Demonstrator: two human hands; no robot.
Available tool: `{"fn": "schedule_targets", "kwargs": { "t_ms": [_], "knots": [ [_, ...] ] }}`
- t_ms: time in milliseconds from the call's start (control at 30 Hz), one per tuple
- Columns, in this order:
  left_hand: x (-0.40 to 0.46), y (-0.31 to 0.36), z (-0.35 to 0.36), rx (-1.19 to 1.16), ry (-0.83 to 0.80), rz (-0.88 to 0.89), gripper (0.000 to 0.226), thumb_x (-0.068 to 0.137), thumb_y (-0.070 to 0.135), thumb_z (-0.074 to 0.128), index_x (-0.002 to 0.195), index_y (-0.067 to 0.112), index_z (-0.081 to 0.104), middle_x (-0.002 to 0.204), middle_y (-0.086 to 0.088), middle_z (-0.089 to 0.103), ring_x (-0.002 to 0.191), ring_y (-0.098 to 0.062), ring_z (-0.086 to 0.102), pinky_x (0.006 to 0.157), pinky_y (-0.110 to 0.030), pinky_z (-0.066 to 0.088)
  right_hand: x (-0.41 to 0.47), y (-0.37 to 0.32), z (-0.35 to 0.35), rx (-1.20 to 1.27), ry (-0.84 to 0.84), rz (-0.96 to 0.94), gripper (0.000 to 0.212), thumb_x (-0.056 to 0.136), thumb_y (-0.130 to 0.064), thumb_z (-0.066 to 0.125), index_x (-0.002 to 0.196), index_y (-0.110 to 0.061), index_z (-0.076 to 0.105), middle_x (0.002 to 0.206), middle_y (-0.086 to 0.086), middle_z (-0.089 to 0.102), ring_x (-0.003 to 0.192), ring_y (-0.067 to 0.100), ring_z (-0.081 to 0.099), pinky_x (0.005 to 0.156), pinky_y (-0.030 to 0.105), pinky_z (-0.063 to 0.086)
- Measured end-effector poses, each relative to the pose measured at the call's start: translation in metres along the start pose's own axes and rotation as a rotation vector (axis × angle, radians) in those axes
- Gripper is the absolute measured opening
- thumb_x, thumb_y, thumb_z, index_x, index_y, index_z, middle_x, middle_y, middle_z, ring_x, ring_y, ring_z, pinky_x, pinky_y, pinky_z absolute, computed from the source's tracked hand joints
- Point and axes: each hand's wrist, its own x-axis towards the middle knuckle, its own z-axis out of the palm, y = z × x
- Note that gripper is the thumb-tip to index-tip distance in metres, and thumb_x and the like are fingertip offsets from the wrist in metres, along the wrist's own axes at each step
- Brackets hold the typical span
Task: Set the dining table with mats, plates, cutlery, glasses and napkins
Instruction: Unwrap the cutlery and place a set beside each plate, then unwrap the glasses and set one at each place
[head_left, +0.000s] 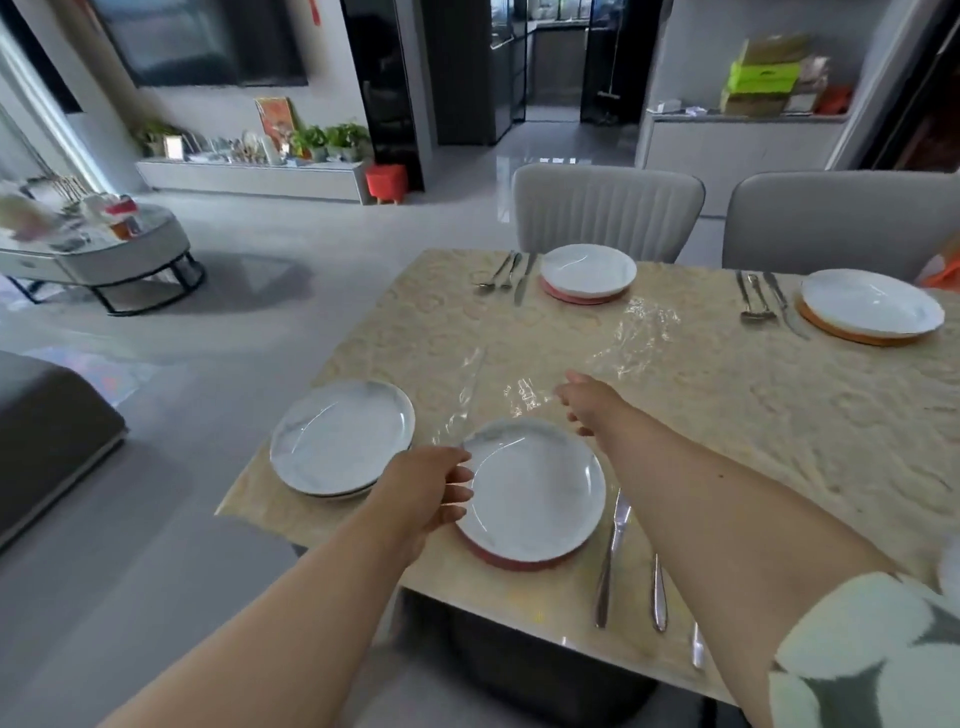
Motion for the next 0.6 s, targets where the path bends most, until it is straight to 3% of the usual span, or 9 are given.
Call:
{"fn": "schedule_targets", "kwargs": {
  "t_ms": [33, 100, 167, 233, 333, 433, 600],
  "knots": [
    [0.004, 0.001, -0.006, -0.002, 0.002, -0.009, 0.014, 0.092, 0.015, 0.057, 0.099, 0.004, 0.065, 0.075, -0.006, 0.057, 0.057, -0.015, 0.051, 0.054, -0.025, 0.044, 0.002, -0.002, 0.005, -0.092, 0.026, -0.024, 0.051, 0.095, -0.023, 0.048, 0.145, -0.017, 0.039, 0.117, 0.004, 0.049, 0.097, 0.017, 0.041, 0.079, 0.028, 0.037],
    [0.010, 0.003, -0.017, -0.013, 0.005, -0.028, 0.016, 0.092, 0.016, 0.058, 0.101, 0.004, 0.065, 0.076, -0.005, 0.058, 0.057, -0.014, 0.053, 0.052, -0.024, 0.046, -0.006, -0.010, 0.019, -0.183, 0.067, -0.073, 0.040, 0.095, -0.022, 0.047, 0.132, -0.008, 0.053, 0.121, 0.011, 0.055, 0.096, 0.017, 0.042, 0.084, 0.029, 0.035],
    [0.013, 0.004, -0.027, -0.039, 0.007, -0.036, 0.016, 0.093, 0.016, 0.058, 0.102, 0.005, 0.064, 0.075, -0.005, 0.057, 0.056, -0.014, 0.053, 0.050, -0.024, 0.046, -0.023, -0.020, 0.037, -0.164, 0.070, -0.103, 0.019, 0.092, -0.017, 0.048, 0.095, -0.008, 0.064, 0.099, 0.011, 0.061, 0.083, 0.021, 0.049, 0.077, 0.031, 0.039],
    [0.013, 0.006, -0.037, -0.068, 0.031, -0.040, 0.016, 0.093, 0.017, 0.058, 0.102, 0.005, 0.063, 0.076, -0.005, 0.058, 0.057, -0.014, 0.053, 0.050, -0.024, 0.046, -0.041, -0.031, 0.059, -0.081, 0.006, -0.111, 0.014, 0.091, -0.015, 0.050, 0.081, -0.012, 0.060, 0.080, 0.006, 0.063, 0.067, 0.019, 0.053, 0.066, 0.031, 0.042],
    [0.010, 0.012, -0.060, -0.128, 0.092, -0.029, 0.013, 0.095, 0.019, 0.057, 0.097, 0.008, 0.063, 0.074, -0.003, 0.058, 0.056, -0.013, 0.052, 0.050, -0.024, 0.046, -0.066, -0.058, 0.097, -0.062, -0.162, -0.152, 0.011, 0.092, -0.014, 0.053, 0.091, -0.007, 0.061, 0.071, 0.004, 0.062, 0.058, 0.015, 0.053, 0.056, 0.025, 0.040],
    [0.005, 0.016, -0.088, -0.181, 0.160, -0.026, 0.012, 0.096, 0.019, 0.056, 0.094, 0.010, 0.063, 0.071, -0.002, 0.058, 0.052, -0.012, 0.052, 0.047, -0.023, 0.045, -0.089, -0.087, 0.133, -0.061, -0.282, -0.228, 0.010, 0.093, -0.016, 0.055, 0.085, -0.010, 0.058, 0.071, 0.005, 0.062, 0.058, 0.014, 0.053, 0.054, 0.022, 0.040],
    [0.000, 0.029, -0.151, -0.209, 0.245, 0.004, 0.012, 0.096, 0.017, 0.053, 0.088, 0.011, 0.059, 0.068, -0.002, 0.054, 0.053, -0.012, 0.049, 0.048, -0.022, 0.041, -0.108, -0.131, 0.189, -0.061, -0.348, -0.280, 0.011, 0.094, -0.017, 0.055, 0.094, -0.009, 0.062, 0.071, 0.004, 0.063, 0.059, 0.014, 0.055, 0.056, 0.023, 0.042]
  ]
}}
